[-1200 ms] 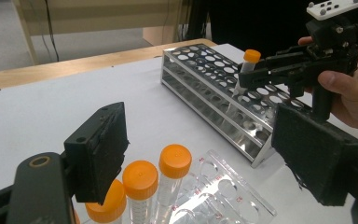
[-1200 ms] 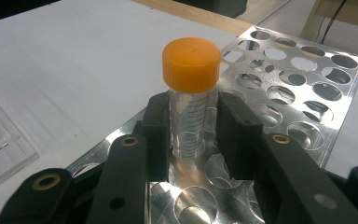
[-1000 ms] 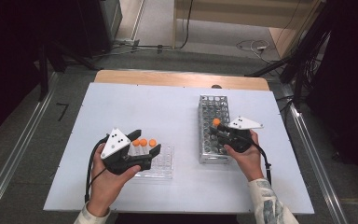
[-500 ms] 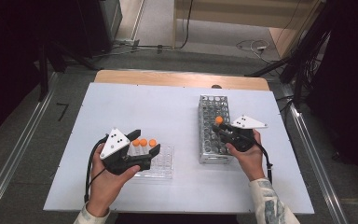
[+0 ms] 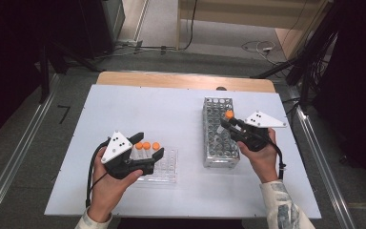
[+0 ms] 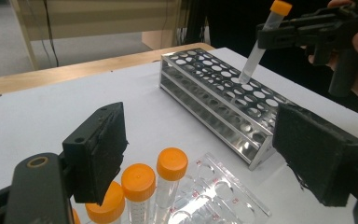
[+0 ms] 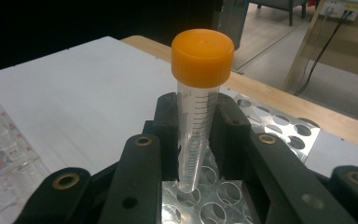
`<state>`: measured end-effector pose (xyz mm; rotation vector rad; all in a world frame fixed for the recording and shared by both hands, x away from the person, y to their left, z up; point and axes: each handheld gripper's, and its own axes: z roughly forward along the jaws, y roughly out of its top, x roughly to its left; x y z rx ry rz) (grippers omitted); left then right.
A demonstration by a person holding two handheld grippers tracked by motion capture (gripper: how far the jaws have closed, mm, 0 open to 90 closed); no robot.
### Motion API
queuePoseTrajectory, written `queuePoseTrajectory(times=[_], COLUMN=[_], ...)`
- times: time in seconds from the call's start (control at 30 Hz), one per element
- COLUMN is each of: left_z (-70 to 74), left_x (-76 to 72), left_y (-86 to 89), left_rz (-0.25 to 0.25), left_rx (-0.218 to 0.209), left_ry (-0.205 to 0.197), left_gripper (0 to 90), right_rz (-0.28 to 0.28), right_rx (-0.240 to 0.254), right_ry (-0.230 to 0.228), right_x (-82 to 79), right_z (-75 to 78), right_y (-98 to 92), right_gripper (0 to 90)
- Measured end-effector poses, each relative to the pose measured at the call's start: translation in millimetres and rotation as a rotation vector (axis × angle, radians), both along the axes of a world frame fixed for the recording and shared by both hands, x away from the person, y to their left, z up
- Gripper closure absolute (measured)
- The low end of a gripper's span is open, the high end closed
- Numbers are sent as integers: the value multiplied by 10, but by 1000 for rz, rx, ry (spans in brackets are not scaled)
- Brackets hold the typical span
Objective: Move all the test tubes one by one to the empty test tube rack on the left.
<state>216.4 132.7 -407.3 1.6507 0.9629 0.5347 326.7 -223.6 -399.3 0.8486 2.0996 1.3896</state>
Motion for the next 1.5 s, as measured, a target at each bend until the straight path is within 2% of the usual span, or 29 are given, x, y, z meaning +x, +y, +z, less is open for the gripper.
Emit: queuePoseTrajectory(times=[0.33, 0.6, 1.0, 1.4, 1.5], left_z=[10, 12, 3, 3, 7], left_x=[-15, -25, -25, -39, -53], left_y=[-24, -55, -72, -98, -110], left_rz=[-10, -27, -39, -57, -59], left_rx=[-1, 3, 5, 6, 13], left_ry=[-7, -16, -14, -17, -20], left_gripper=[179, 178, 179, 183, 191], right_rz=[21, 62, 94, 142, 158], right_rx=[1, -15, 9, -4, -21], right_ry=[-13, 6, 29, 62, 72], right_x=[-318, -535, -663, -728, -758], right_z=[149, 66, -51, -177, -228], right_y=[-12, 14, 82, 212, 242], right_gripper=[714, 714, 714, 714, 714])
